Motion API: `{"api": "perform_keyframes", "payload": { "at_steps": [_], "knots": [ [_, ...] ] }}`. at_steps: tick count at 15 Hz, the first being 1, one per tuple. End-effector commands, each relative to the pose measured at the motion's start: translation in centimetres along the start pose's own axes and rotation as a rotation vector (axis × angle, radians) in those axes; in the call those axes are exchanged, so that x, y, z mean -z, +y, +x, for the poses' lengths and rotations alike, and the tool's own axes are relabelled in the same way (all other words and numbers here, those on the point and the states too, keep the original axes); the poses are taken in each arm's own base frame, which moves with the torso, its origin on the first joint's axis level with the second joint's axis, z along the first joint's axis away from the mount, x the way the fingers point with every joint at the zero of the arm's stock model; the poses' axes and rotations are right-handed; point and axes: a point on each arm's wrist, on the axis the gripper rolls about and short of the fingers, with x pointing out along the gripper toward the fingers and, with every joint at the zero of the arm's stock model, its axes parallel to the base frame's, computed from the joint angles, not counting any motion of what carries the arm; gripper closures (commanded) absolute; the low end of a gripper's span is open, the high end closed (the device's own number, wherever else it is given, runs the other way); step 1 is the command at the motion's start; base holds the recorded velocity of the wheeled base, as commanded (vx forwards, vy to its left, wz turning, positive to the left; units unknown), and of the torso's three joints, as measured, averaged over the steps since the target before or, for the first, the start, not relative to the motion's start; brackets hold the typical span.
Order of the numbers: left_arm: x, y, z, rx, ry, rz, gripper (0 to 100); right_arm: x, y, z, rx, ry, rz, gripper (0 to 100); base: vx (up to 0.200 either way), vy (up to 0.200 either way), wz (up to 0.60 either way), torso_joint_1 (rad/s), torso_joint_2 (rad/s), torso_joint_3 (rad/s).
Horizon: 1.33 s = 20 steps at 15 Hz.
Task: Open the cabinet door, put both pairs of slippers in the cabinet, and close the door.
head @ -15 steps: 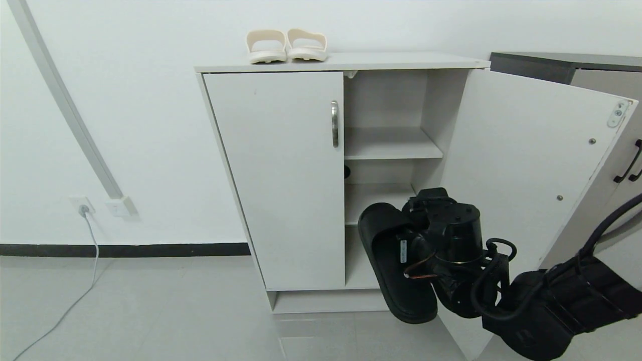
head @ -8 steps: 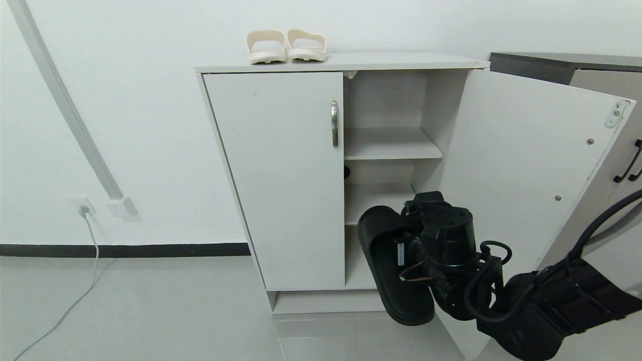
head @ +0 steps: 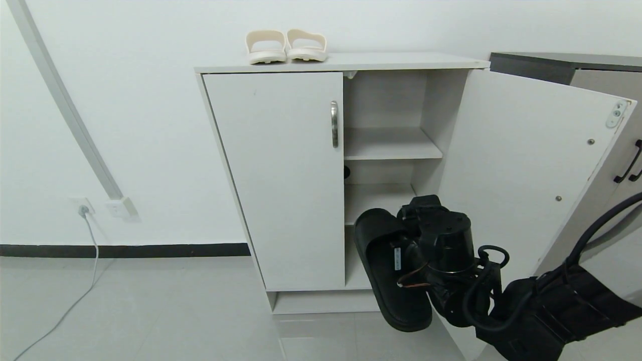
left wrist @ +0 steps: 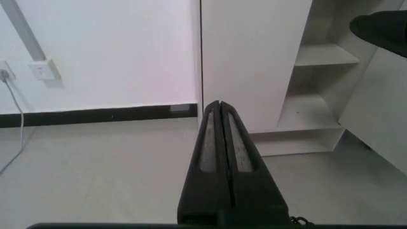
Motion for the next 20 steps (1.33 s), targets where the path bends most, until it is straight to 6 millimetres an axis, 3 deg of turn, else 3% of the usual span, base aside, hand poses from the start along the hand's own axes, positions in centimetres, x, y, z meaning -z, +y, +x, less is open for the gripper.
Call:
{"api": "perform_keyframes", "payload": {
  "at_steps": [1, 8, 10, 15, 20],
  "knots": [
    [0.1, 0.0, 0.0, 0.002, 0.000, -0.002, 100, -0.1, 0.3, -0.1, -0.010, -0.007, 0.000, 100, 0.000, 0.000, 0.00, 0.000, 0.00, 0.000],
    [0.0, 0.0, 0.0, 0.002, -0.002, -0.023, 100, -0.9, 2.9, 2.8, 0.106, -0.086, 0.070, 100, 0.000, 0.000, 0.00, 0.000, 0.00, 0.000],
    [0.0, 0.0, 0.0, 0.002, -0.002, -0.023, 100, -0.5, 3.4, 2.6, 0.126, -0.084, 0.062, 100, 0.000, -0.200, 0.00, 0.007, 0.00, 0.000],
    [0.0, 0.0, 0.0, 0.002, -0.002, -0.023, 100, -0.2, 3.5, 2.8, 0.133, -0.078, 0.056, 100, 0.000, -0.200, 0.00, 0.006, 0.00, 0.002],
    [0.0, 0.0, 0.0, 0.002, -0.002, -0.023, 100, 0.1, 2.4, 3.8, 0.169, -0.070, 0.056, 100, 0.000, 0.000, 0.00, 0.000, 0.00, 0.000]
  ]
}}
